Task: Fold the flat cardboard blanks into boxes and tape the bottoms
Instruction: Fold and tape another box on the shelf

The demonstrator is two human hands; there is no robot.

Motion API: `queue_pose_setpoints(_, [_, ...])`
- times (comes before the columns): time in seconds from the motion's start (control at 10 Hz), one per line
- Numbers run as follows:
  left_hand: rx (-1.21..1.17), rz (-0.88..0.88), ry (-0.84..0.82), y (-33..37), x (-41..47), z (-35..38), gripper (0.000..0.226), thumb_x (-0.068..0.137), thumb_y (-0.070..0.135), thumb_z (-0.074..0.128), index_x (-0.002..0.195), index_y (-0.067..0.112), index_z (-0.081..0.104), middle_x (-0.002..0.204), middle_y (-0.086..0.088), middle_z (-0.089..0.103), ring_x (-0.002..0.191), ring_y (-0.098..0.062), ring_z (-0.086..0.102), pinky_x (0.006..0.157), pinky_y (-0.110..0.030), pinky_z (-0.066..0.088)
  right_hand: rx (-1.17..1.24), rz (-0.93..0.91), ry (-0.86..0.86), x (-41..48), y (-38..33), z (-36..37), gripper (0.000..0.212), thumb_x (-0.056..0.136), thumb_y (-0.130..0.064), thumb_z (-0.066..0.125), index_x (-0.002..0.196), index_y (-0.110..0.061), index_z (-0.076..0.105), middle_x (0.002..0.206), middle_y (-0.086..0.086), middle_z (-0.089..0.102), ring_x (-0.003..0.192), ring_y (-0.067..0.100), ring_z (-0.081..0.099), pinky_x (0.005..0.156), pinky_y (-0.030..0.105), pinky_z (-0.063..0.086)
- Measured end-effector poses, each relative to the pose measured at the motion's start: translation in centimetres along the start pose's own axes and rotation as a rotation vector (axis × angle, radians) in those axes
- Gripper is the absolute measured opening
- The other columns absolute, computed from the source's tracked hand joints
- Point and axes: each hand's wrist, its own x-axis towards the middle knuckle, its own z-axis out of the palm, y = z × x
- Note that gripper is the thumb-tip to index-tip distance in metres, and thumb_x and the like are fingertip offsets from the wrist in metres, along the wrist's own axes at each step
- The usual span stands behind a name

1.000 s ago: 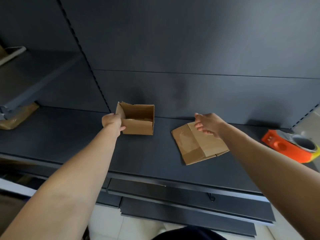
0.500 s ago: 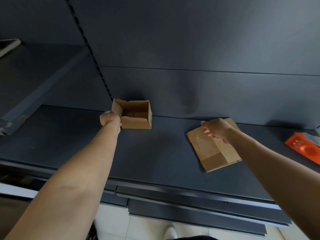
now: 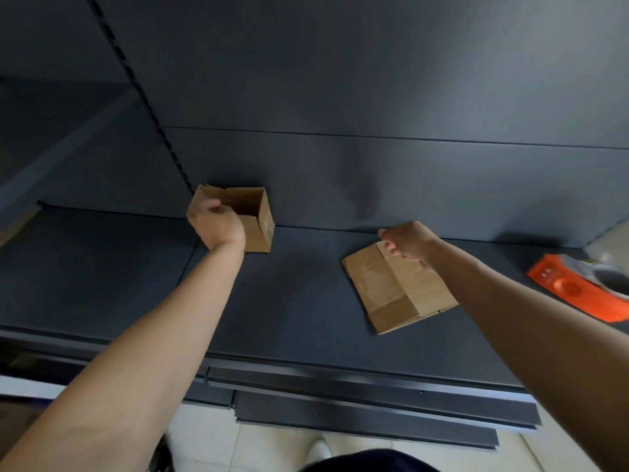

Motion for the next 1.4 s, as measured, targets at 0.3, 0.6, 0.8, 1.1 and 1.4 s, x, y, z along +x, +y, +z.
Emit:
queue_pose_setpoints(0.3, [0.433, -0.231, -0.938, -2.9, -13.1, 6.8, 0.039, 0.092, 0.015, 0.060, 0.129, 0.007, 0.049, 0.128, -0.013, 0.052, 0.113, -0.027, 0.053, 0.092, -0.041, 0.047, -0.202, 0.139, 0.080, 0.1, 5.8, -3.3, 0.047, 0.092, -0.035, 0.058, 0.125, -0.001, 0.057, 0.103, 0.009, 0.058, 0.093, 0.023, 0.055, 0.078, 0.028, 0.043])
queue_pose_setpoints(0.6, [0.359, -0.463, -0.906, -4.0, -18.1, 9.4, 0.050, 0.091, 0.015, 0.063, 0.136, 0.009, 0.041, 0.143, -0.011, 0.041, 0.129, -0.033, 0.041, 0.096, -0.046, 0.048, -0.133, 0.303, 0.067, -0.4, 11.8, -5.1, 0.049, 0.092, -0.025, 0.058, 0.132, 0.000, 0.045, 0.111, 0.010, 0.051, 0.097, 0.024, 0.050, 0.078, 0.030, 0.042])
queue_pose_setpoints(0.8, [0.340, -0.457, -0.945, -2.3, -19.6, 10.1, 0.057, 0.086, 0.028, 0.069, 0.136, 0.015, 0.045, 0.141, -0.006, 0.046, 0.119, -0.027, 0.049, 0.089, -0.040, 0.046, 0.038, 0.226, 0.074, -1.4, 11.5, -9.3, 0.021, 0.088, -0.017, 0.062, 0.106, -0.007, 0.063, 0.090, 0.007, 0.055, 0.062, 0.019, 0.055, 0.045, 0.023, 0.042])
queue_pose_setpoints(1.1, [0.358, -0.160, -1.158, 2.7, -22.7, 11.7, 0.063, 0.075, 0.046, 0.076, 0.122, 0.008, 0.059, 0.128, -0.004, 0.051, 0.120, -0.024, 0.048, 0.095, -0.039, 0.048, 0.239, 0.323, 0.190, -4.1, 11.3, -16.1, 0.022, 0.084, -0.009, 0.044, 0.062, -0.009, 0.048, 0.044, 0.006, 0.047, 0.034, 0.014, 0.034, 0.034, 0.011, 0.025])
queue_pose_setpoints(1.4, [0.323, -0.096, -0.946, 3.5, -24.6, 12.5, 0.073, 0.077, 0.040, 0.076, 0.132, 0.010, 0.038, 0.124, -0.006, 0.045, 0.109, -0.023, 0.051, 0.084, -0.032, 0.055, 0.226, 0.323, -0.013, -6.4, 12.5, -17.4, 0.062, 0.070, -0.066, 0.070, 0.096, -0.011, 0.060, 0.095, 0.008, 0.065, 0.090, 0.023, 0.063, 0.087, 0.036, 0.052])
